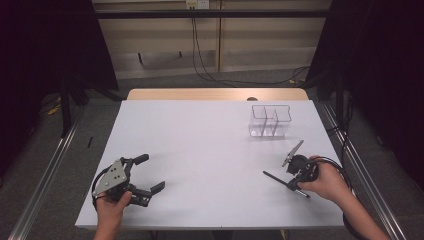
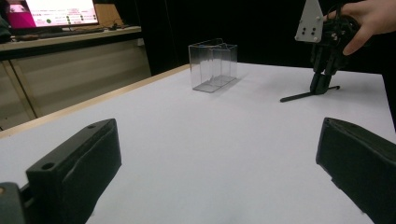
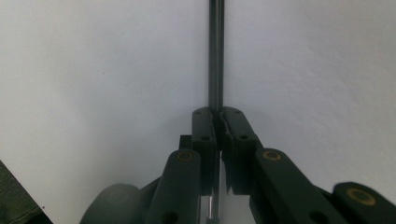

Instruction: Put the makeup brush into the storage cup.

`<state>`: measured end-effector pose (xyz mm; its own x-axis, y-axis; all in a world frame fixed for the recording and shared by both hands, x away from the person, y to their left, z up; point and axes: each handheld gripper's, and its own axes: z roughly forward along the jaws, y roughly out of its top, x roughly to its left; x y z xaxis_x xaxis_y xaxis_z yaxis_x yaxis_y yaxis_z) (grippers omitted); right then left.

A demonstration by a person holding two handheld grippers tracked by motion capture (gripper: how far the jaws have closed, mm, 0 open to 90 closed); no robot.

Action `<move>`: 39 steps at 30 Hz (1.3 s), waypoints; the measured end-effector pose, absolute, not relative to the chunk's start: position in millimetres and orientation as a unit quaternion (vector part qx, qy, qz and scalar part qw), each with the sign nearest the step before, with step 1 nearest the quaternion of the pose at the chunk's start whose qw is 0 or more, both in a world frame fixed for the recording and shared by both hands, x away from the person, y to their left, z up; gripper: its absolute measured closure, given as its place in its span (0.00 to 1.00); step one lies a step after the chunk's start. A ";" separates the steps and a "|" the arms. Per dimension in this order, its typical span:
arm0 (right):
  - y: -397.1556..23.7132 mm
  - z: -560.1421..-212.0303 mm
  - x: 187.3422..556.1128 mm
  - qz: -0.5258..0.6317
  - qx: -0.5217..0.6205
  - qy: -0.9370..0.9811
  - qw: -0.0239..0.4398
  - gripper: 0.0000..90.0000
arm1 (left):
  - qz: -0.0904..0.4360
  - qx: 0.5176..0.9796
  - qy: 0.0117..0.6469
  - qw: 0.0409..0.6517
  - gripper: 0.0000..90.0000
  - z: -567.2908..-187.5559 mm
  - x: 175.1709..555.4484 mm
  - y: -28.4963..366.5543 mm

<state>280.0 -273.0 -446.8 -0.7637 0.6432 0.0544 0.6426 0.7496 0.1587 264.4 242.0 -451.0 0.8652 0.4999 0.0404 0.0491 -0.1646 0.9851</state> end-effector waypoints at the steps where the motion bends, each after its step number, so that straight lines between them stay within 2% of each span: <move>1: -273.2 -446.8 280.3 0.085 0.343 0.936 0.001 0.94 | 0.182 0.741 0.186 0.619 0.00 -451.2 264.5 242.1; 6: -277.1 -446.1 281.5 0.098 0.356 0.929 -0.006 0.94 | 0.182 0.741 0.186 0.619 0.00 -451.0 264.5 243.2; 12: -277.7 -443.3 283.0 0.115 0.360 0.926 0.006 0.94 | 0.178 0.740 0.191 0.620 0.00 -452.3 265.5 242.9; 39: -243.9 -419.4 295.3 0.160 0.327 0.931 0.013 0.94 | 0.177 0.741 0.192 0.619 0.00 -452.3 266.0 243.6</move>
